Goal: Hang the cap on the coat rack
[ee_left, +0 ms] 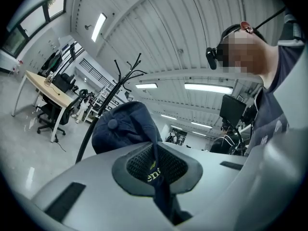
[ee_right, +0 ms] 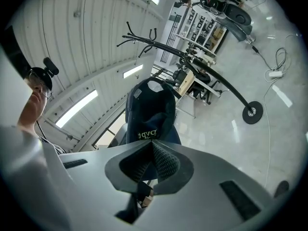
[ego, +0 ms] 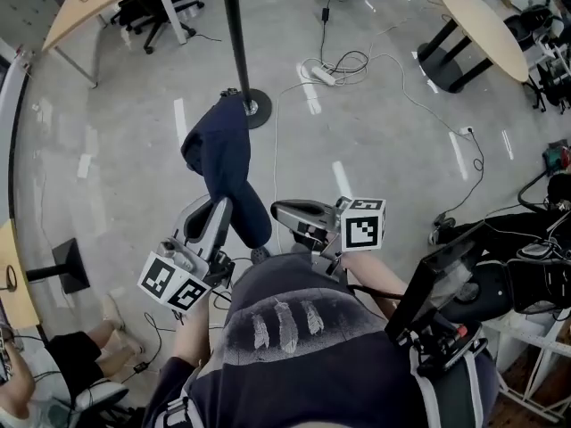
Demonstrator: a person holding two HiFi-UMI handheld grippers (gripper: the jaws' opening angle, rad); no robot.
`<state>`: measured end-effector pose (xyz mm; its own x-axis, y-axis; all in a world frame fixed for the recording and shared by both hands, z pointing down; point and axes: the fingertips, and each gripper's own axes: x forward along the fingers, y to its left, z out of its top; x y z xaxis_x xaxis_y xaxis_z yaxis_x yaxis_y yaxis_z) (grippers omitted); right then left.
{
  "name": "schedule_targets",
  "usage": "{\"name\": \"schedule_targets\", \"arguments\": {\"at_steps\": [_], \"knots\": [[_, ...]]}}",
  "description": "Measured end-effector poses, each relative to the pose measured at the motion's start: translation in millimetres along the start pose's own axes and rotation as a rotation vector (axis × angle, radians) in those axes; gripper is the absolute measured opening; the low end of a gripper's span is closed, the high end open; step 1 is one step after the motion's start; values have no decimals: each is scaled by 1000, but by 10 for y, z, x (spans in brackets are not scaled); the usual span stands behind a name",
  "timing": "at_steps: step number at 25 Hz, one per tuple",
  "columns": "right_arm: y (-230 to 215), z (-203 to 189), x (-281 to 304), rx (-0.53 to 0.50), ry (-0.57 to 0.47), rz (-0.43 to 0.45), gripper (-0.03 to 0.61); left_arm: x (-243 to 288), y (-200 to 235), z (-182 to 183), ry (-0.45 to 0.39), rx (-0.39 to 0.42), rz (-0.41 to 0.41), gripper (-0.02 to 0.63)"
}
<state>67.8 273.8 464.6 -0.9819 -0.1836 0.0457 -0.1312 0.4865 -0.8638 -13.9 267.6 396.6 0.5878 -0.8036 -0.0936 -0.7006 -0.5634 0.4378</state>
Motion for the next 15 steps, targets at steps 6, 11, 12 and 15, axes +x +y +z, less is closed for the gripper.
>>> {"name": "schedule_targets", "arguments": {"at_steps": [6, 11, 12, 15], "knots": [[-483, 316, -309, -13, 4, 42, 5, 619, 3, -246, -3, 35, 9, 25], [-828, 561, -718, -4, -8, 48, 5, 1187, -188, -495, 3, 45, -24, 25], [-858, 569, -757, -1, -2, 55, 5, 1222, -220, -524, 3, 47, -21, 25], [-951, 563, -750, 2, 31, 72, 5, 1225, -207, -586, -3, 52, 5, 25]]}}
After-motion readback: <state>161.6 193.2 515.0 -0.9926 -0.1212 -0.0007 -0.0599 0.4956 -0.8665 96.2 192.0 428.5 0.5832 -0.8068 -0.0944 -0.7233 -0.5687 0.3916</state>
